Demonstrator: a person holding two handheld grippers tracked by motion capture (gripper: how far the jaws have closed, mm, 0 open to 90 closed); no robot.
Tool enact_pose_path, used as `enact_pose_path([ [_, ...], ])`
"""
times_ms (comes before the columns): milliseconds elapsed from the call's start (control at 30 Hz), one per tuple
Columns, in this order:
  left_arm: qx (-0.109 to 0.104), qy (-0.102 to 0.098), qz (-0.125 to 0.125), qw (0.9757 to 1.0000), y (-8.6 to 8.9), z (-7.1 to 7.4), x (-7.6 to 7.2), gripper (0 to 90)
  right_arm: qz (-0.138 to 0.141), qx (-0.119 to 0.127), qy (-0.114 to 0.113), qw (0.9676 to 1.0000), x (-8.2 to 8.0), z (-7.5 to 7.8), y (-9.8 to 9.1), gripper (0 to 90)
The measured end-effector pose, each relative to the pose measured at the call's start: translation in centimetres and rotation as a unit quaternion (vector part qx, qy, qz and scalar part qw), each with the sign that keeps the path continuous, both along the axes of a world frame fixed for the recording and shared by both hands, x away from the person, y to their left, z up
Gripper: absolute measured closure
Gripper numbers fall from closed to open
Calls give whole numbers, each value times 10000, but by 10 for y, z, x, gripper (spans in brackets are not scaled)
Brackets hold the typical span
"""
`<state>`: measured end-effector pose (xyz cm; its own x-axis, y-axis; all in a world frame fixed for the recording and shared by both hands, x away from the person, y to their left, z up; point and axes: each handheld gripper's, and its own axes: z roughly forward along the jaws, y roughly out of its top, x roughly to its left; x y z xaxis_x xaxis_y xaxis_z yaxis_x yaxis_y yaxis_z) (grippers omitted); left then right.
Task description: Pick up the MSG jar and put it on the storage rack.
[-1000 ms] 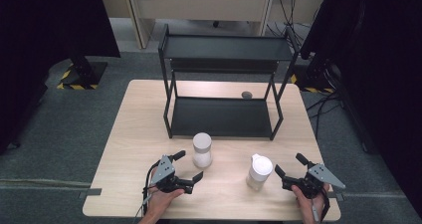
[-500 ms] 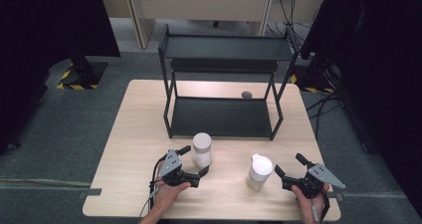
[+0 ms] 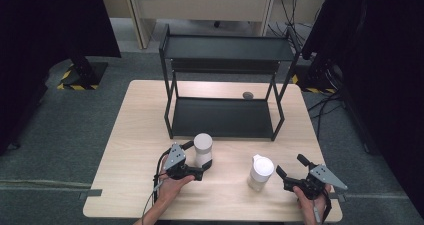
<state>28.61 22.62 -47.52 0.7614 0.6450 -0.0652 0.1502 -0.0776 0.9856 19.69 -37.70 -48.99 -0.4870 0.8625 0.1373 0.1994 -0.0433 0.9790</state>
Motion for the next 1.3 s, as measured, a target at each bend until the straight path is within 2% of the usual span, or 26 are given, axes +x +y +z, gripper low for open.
enact_pose_path([
  [333, 144, 48, 31, 9999, -5, 1, 7, 118, 22, 10, -4, 10000, 0, 0, 1, 9],
  [467, 236, 55, 95, 9997, -8, 3, 8, 189, 34, 19, 7, 10000, 0, -1, 1, 9],
  [567, 183, 62, 114, 9997, -8, 2, 11, 235, 34, 28, 5, 10000, 1, -1, 1, 10],
  [767, 239, 40, 101, 9997, -10, 4, 14, 333, 29, 49, 21, 10000, 1, -1, 0, 10],
  [1000, 333, 29, 122, 9994, -12, 8, 13, 342, 38, 50, 43, 10000, 1, -1, 0, 10],
  [1167, 302, 81, 105, 9995, -13, 9, 13, 344, 47, 41, 22, 10000, 1, -1, 0, 10],
  [1300, 333, 27, 124, 9994, -12, 13, 12, 345, 49, 42, 27, 10000, 1, -1, 0, 10],
])
